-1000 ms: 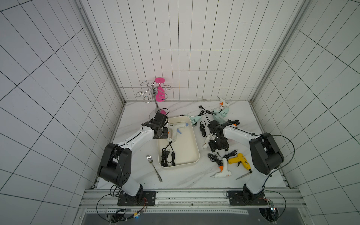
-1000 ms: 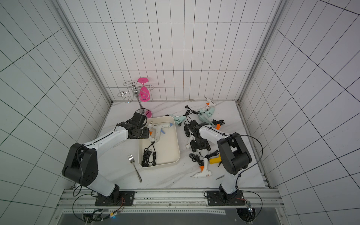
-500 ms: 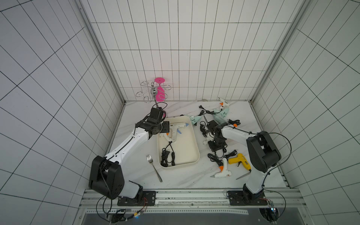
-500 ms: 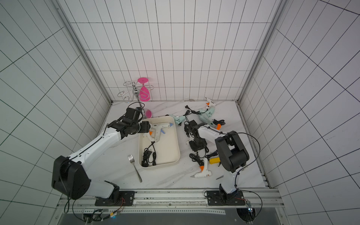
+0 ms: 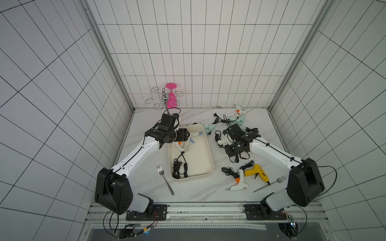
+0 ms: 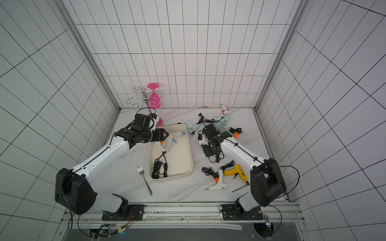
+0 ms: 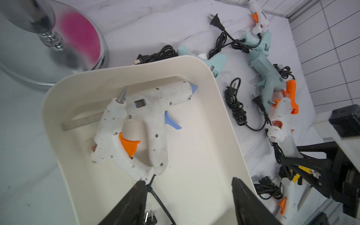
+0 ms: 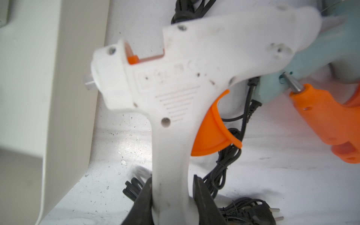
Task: Put the hot melt glue gun into the storage box
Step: Move the storage box to the center of the board.
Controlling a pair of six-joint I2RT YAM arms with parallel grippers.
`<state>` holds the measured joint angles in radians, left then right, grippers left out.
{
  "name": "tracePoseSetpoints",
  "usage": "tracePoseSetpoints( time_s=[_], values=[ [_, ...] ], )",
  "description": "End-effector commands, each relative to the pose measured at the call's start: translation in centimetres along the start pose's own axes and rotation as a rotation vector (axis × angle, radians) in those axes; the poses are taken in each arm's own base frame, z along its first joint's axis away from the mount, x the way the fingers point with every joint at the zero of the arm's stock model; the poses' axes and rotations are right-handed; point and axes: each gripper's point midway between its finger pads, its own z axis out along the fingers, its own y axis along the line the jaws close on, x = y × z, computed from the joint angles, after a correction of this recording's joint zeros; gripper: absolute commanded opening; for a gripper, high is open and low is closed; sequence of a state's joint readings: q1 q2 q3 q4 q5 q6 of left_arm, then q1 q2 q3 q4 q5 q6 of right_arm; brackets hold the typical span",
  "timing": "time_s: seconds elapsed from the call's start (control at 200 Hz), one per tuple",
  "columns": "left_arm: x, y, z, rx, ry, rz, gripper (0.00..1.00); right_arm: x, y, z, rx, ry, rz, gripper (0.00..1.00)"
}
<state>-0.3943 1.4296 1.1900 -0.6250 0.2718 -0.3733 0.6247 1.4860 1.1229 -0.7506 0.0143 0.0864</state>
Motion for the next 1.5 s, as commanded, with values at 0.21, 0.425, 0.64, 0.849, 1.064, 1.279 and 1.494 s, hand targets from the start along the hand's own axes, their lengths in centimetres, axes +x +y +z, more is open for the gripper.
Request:
tracePoseSetpoints(
  time_s=[0.21,0.425,0.64,0.849,1.064,1.279,1.494],
  values=[
    [-2.5,-11.4,-0.4,0.356,-0.05,0.015,0.77,-5.4,0.6,-6.3,0.097,-0.262,-0.013,0.13],
    [-3.5,-13.9,1.0,0.445,-0.044,-0.04,0.78,-7.3,2.3,-8.2,0.124,-0.376,-0.029,0.13],
    [-2.7,-14.3,3.1,0.423,-0.019,-0.051,0.77,-8.2,4.0,-9.5,0.095,-0.441,-0.025,0.13],
    [-2.7,-15.2,3.9,0.436,-0.033,-0.059,0.74,-8.4,5.5,-10.2,0.073,-0.469,-0.049,0.13],
    [-3.2,-15.7,4.1,0.468,-0.06,-0.064,0.57,-8.3,6.0,-10.7,0.061,-0.484,-0.054,0.14],
    [-2.6,-16.8,4.4,0.556,-0.029,-0.082,0.33,-8.2,6.0,-11.1,0.057,-0.502,-0.049,0.14],
    [-1.8,-18.3,4.4,0.624,0.016,-0.061,0.44,-8.4,6.2,-11.3,0.05,-0.508,-0.056,0.14]
  ],
)
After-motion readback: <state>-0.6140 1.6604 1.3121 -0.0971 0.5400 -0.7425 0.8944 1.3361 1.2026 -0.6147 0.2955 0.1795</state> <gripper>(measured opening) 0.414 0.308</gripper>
